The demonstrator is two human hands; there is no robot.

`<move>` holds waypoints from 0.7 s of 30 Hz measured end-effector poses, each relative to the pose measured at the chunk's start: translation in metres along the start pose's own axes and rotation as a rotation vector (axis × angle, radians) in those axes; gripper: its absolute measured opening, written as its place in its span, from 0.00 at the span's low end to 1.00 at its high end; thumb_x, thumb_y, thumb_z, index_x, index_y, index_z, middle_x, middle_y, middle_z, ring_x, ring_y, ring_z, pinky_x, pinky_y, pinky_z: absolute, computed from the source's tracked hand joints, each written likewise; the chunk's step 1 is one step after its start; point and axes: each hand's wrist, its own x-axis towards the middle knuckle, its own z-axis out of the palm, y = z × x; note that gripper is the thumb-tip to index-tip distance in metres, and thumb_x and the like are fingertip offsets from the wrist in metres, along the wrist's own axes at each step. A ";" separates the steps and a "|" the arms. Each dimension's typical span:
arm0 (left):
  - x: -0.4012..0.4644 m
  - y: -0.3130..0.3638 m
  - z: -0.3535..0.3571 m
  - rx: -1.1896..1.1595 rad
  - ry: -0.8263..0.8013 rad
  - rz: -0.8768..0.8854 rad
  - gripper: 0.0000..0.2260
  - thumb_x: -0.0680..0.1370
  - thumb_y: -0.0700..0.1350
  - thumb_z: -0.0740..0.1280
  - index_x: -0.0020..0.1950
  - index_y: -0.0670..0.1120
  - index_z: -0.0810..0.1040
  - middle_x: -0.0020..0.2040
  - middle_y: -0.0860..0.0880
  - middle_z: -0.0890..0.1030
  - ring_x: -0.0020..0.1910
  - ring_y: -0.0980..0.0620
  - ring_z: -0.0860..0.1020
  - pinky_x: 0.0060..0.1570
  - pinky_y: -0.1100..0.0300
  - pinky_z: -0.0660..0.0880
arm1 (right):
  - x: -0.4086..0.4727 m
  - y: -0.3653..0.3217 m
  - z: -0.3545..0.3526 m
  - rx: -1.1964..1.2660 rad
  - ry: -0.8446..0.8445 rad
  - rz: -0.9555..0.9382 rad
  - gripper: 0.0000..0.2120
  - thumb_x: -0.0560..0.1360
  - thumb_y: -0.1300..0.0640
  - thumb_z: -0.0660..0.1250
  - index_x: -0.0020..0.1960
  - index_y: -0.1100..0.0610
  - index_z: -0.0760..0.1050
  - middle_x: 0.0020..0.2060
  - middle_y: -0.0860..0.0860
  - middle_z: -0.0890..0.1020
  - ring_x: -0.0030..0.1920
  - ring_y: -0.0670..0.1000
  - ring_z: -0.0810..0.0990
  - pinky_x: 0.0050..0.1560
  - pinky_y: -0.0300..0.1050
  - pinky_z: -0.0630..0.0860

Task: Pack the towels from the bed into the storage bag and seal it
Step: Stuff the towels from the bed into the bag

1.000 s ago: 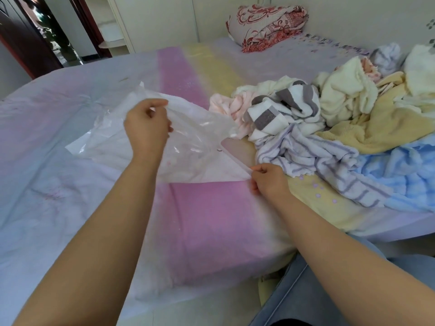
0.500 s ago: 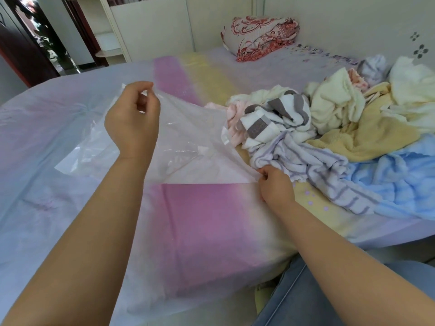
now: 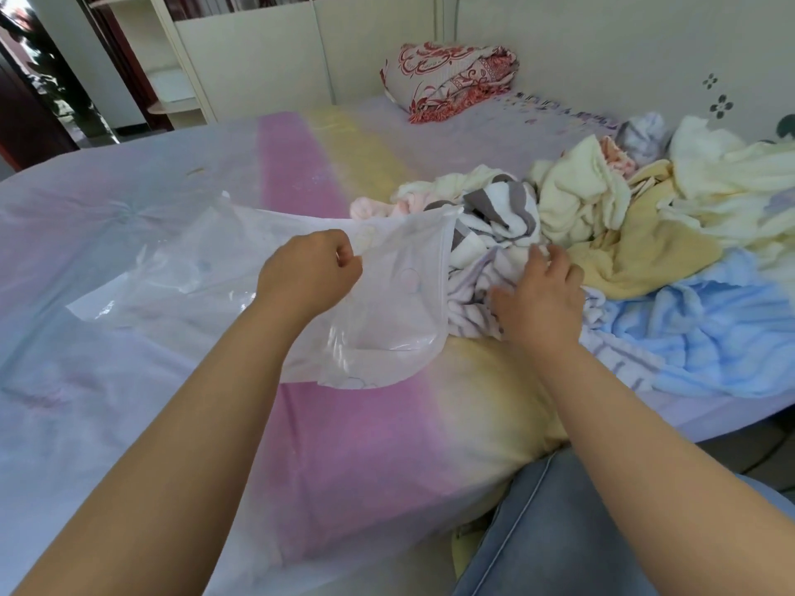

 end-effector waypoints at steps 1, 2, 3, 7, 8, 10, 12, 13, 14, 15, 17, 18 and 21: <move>-0.001 -0.002 0.002 -0.025 0.003 -0.010 0.11 0.78 0.52 0.63 0.37 0.51 0.72 0.35 0.52 0.79 0.37 0.49 0.76 0.32 0.59 0.66 | 0.003 0.008 -0.001 -0.105 -0.134 0.037 0.29 0.73 0.48 0.67 0.67 0.63 0.66 0.68 0.63 0.66 0.65 0.62 0.65 0.60 0.56 0.67; -0.001 -0.004 0.004 -0.050 0.006 -0.017 0.13 0.78 0.53 0.63 0.36 0.51 0.70 0.33 0.53 0.77 0.35 0.50 0.74 0.32 0.60 0.65 | 0.004 0.015 0.000 -0.155 -0.227 0.041 0.25 0.74 0.49 0.66 0.64 0.64 0.69 0.65 0.62 0.69 0.64 0.62 0.67 0.59 0.54 0.67; -0.001 -0.006 0.006 -0.082 0.006 -0.020 0.14 0.78 0.54 0.63 0.35 0.49 0.70 0.32 0.53 0.75 0.33 0.51 0.72 0.31 0.60 0.65 | 0.003 0.020 -0.001 -0.137 -0.260 0.027 0.20 0.75 0.50 0.65 0.59 0.64 0.72 0.61 0.61 0.72 0.62 0.61 0.69 0.54 0.51 0.68; -0.003 -0.010 0.013 -0.268 0.035 0.028 0.17 0.80 0.52 0.64 0.35 0.43 0.74 0.41 0.48 0.76 0.37 0.52 0.74 0.35 0.60 0.68 | 0.013 0.017 -0.034 0.270 0.008 -0.084 0.09 0.74 0.56 0.64 0.44 0.63 0.72 0.47 0.60 0.76 0.49 0.59 0.74 0.39 0.44 0.63; -0.003 -0.010 0.014 -0.321 0.040 0.043 0.17 0.80 0.50 0.64 0.35 0.43 0.74 0.44 0.49 0.76 0.40 0.53 0.75 0.38 0.60 0.68 | 0.019 0.008 -0.051 0.402 0.056 -0.113 0.06 0.74 0.57 0.64 0.44 0.60 0.71 0.45 0.58 0.76 0.47 0.56 0.75 0.39 0.43 0.63; -0.004 -0.008 0.016 -0.436 0.031 0.053 0.16 0.81 0.47 0.65 0.35 0.41 0.74 0.49 0.49 0.78 0.47 0.52 0.77 0.47 0.61 0.68 | 0.027 -0.016 -0.085 0.742 0.082 -0.083 0.03 0.73 0.57 0.63 0.43 0.53 0.69 0.39 0.50 0.76 0.38 0.43 0.74 0.36 0.38 0.67; -0.005 -0.006 0.015 -0.546 0.003 0.013 0.16 0.81 0.47 0.64 0.37 0.39 0.75 0.50 0.50 0.79 0.47 0.54 0.77 0.49 0.62 0.69 | 0.034 -0.041 -0.116 1.071 0.095 -0.003 0.05 0.72 0.58 0.63 0.41 0.50 0.67 0.34 0.45 0.73 0.30 0.37 0.71 0.33 0.31 0.68; -0.005 -0.006 0.015 -0.603 -0.015 -0.014 0.17 0.82 0.47 0.64 0.38 0.37 0.74 0.48 0.51 0.79 0.44 0.54 0.76 0.47 0.61 0.70 | 0.038 -0.051 -0.128 1.226 0.080 0.032 0.05 0.71 0.58 0.63 0.41 0.51 0.67 0.34 0.46 0.72 0.32 0.40 0.71 0.34 0.33 0.69; -0.006 -0.006 0.014 -0.662 -0.036 -0.044 0.17 0.82 0.47 0.63 0.37 0.37 0.72 0.47 0.52 0.80 0.43 0.54 0.77 0.45 0.61 0.71 | 0.042 -0.060 -0.137 1.379 0.058 0.063 0.04 0.71 0.60 0.62 0.43 0.53 0.67 0.35 0.49 0.73 0.34 0.44 0.73 0.36 0.39 0.70; -0.006 -0.007 0.013 -0.717 -0.054 -0.072 0.17 0.82 0.47 0.63 0.35 0.40 0.70 0.50 0.53 0.82 0.47 0.55 0.78 0.47 0.60 0.72 | 0.047 -0.068 -0.143 1.519 0.041 0.087 0.04 0.71 0.62 0.62 0.44 0.56 0.68 0.37 0.52 0.73 0.37 0.48 0.73 0.36 0.42 0.71; -0.008 -0.011 0.011 -0.798 -0.070 -0.107 0.16 0.81 0.45 0.63 0.34 0.44 0.69 0.57 0.54 0.83 0.57 0.56 0.79 0.57 0.58 0.73 | 0.052 -0.080 -0.148 1.706 0.038 0.116 0.05 0.72 0.64 0.63 0.46 0.59 0.69 0.37 0.54 0.74 0.37 0.51 0.75 0.35 0.43 0.72; -0.009 -0.013 0.010 -0.830 -0.074 -0.122 0.15 0.81 0.45 0.63 0.35 0.44 0.70 0.55 0.53 0.84 0.57 0.55 0.79 0.61 0.55 0.73 | 0.052 -0.085 -0.145 1.739 0.051 0.126 0.05 0.71 0.63 0.64 0.46 0.59 0.69 0.37 0.54 0.75 0.36 0.51 0.75 0.34 0.43 0.73; -0.011 -0.018 0.007 -0.906 -0.085 -0.160 0.14 0.81 0.49 0.63 0.40 0.43 0.72 0.39 0.50 0.78 0.43 0.50 0.75 0.59 0.51 0.75 | 0.033 -0.096 -0.112 1.503 0.080 0.122 0.06 0.72 0.60 0.65 0.44 0.53 0.68 0.38 0.50 0.76 0.37 0.46 0.76 0.38 0.45 0.75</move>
